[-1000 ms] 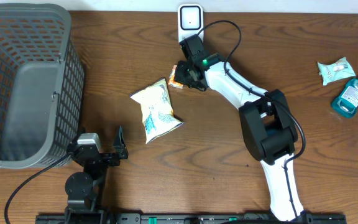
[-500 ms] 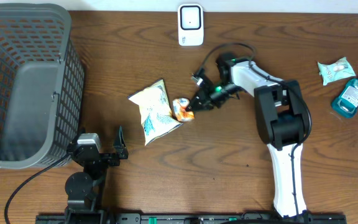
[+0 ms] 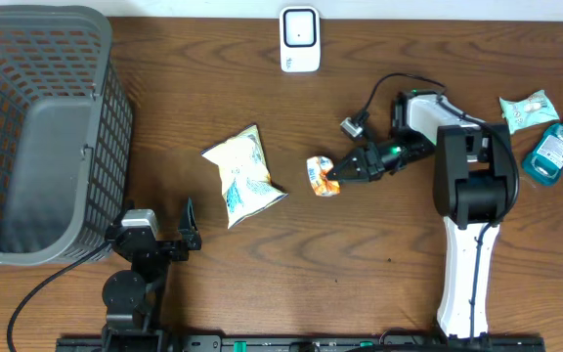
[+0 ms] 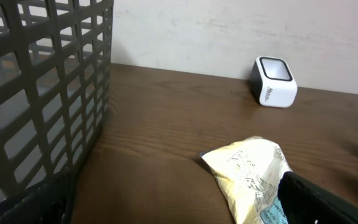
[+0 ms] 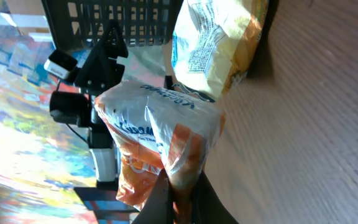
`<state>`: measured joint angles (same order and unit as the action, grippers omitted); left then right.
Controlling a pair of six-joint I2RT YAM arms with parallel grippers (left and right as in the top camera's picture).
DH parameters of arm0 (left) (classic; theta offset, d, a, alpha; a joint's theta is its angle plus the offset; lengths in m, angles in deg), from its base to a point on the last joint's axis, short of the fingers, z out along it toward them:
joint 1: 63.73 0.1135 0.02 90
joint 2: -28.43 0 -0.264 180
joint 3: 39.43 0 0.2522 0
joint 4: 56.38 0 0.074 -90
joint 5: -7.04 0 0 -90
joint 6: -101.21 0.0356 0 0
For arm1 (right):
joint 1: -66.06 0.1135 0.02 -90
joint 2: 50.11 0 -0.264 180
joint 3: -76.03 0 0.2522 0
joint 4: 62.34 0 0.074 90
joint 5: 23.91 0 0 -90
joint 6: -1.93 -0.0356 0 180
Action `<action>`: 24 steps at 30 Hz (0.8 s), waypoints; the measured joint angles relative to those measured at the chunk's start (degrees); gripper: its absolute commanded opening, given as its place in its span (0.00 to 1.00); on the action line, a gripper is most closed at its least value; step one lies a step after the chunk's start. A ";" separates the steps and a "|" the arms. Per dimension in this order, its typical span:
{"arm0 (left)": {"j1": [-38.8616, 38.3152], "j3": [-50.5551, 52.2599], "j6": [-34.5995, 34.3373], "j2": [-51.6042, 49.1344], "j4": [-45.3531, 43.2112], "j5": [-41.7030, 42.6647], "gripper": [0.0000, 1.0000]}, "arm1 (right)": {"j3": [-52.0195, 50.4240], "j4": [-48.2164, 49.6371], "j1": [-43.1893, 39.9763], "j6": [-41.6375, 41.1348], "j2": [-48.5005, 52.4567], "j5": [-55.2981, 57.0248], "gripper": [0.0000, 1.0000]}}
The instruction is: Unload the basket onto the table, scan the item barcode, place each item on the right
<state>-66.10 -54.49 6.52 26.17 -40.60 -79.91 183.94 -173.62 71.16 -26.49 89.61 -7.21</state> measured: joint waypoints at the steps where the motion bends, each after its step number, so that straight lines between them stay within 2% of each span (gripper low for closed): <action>1: 0.00 0.00 0.00 0.00 0.00 0.00 0.98 | -0.55 -0.02 -0.13 0.79 0.00 -0.04 0.01; 8: 0.00 0.00 0.00 0.00 0.00 0.00 0.98 | -7.63 0.09 -0.22 4.17 -0.79 -0.68 0.02; 12: 0.00 0.00 0.00 0.00 0.00 0.00 0.98 | -15.93 0.22 -0.22 5.97 -7.65 -0.52 0.01; 21: 0.00 0.00 0.00 0.00 0.00 0.00 0.98 | -36.98 -0.04 0.52 12.57 -44.70 -1.57 0.01; 24: 0.00 0.00 0.00 0.00 0.00 0.00 0.98 | -42.80 0.02 1.46 13.16 -52.59 -1.99 0.01</action>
<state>-66.10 -54.49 6.52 26.17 -40.60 -79.91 141.14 -173.60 72.63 -13.33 37.02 -9.20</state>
